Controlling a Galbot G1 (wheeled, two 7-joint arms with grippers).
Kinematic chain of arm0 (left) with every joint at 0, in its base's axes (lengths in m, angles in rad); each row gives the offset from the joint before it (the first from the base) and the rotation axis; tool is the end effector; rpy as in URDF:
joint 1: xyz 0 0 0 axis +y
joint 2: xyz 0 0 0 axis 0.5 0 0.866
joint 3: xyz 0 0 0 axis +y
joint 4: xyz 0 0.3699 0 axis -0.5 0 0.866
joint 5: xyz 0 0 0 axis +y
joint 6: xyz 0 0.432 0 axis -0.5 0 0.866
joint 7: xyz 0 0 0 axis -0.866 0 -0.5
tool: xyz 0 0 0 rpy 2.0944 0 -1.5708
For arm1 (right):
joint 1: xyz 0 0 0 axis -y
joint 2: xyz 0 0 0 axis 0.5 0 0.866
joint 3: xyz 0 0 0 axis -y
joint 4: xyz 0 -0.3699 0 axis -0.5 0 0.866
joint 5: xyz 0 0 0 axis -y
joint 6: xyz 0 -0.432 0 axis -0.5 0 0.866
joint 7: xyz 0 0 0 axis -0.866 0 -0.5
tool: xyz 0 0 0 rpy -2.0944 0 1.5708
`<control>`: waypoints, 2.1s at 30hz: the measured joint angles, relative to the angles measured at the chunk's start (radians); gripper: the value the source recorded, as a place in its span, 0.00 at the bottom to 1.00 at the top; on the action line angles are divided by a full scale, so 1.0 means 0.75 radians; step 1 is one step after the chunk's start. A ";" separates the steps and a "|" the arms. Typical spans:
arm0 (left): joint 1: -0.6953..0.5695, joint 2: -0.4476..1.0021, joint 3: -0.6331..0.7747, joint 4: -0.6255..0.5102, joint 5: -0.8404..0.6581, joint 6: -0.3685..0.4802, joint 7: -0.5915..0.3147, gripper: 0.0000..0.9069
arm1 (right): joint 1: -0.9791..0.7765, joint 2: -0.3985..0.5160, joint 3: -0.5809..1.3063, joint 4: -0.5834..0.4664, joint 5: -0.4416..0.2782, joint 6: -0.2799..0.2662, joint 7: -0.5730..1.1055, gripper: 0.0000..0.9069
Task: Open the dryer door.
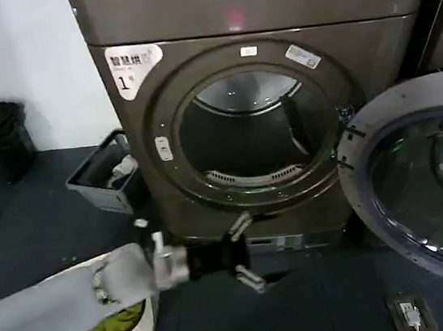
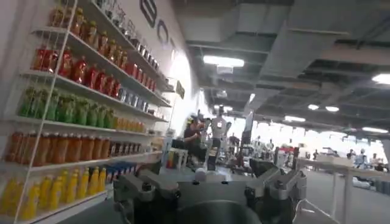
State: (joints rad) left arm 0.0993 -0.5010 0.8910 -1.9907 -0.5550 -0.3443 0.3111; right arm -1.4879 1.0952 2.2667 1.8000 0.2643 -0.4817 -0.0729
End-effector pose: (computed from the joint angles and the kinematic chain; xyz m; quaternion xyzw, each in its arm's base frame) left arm 0.3890 -0.0172 -0.2038 0.6297 0.7249 0.2438 0.1361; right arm -0.0874 -0.4929 -0.0161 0.6588 0.7385 -0.1414 0.0236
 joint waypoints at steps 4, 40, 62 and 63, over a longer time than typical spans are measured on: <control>-0.003 0.117 0.003 0.014 0.079 -0.008 0.028 1.00 | -0.003 -0.007 0.000 -0.002 -0.001 0.000 -0.001 1.00; 0.620 0.836 -0.508 0.176 0.198 -0.174 0.031 1.00 | 0.001 -0.044 -0.006 -0.078 -0.005 0.022 -0.009 1.00; 0.830 1.004 -0.488 0.324 0.266 -0.238 0.018 1.00 | 0.028 -0.052 -0.026 -0.092 -0.007 0.026 -0.015 1.00; 0.831 1.008 -0.480 0.333 0.272 -0.246 0.020 1.00 | 0.029 -0.054 -0.025 -0.094 -0.008 0.026 -0.015 1.00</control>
State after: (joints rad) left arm 0.7227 0.2552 0.5307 -1.7407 -0.3512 -0.5291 0.3257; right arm -1.4662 1.0546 2.2480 1.7297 0.2586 -0.4624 -0.0840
